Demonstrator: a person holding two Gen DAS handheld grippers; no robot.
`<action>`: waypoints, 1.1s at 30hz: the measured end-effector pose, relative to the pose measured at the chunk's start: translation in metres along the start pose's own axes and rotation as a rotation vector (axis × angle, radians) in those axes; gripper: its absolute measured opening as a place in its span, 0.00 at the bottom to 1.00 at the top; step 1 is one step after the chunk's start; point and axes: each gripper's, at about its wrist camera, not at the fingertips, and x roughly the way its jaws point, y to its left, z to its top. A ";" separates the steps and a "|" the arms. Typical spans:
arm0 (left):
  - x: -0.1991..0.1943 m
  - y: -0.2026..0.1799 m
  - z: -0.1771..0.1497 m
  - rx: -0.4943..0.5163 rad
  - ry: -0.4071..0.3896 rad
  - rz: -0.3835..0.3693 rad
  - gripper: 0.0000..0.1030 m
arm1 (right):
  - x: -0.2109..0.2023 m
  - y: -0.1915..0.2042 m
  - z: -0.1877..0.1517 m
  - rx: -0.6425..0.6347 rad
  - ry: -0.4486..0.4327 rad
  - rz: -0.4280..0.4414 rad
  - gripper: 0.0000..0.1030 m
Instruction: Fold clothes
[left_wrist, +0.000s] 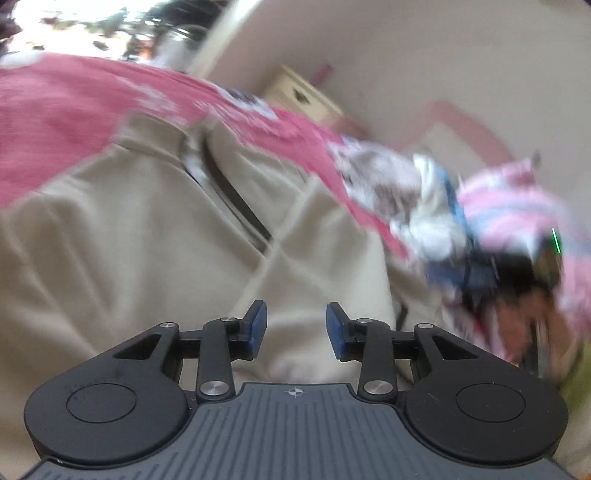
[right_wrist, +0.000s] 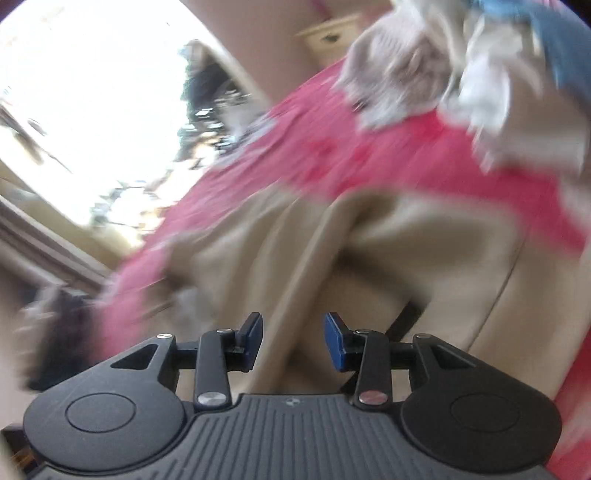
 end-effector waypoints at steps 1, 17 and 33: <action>0.007 -0.003 -0.005 0.025 0.026 0.005 0.34 | 0.013 0.002 0.014 -0.013 0.005 -0.026 0.42; 0.041 -0.009 -0.031 0.074 0.052 0.016 0.34 | 0.115 -0.076 0.063 0.419 -0.011 0.269 0.14; 0.042 -0.007 -0.037 0.056 0.037 -0.011 0.37 | 0.149 -0.148 0.012 1.090 -0.155 0.494 0.45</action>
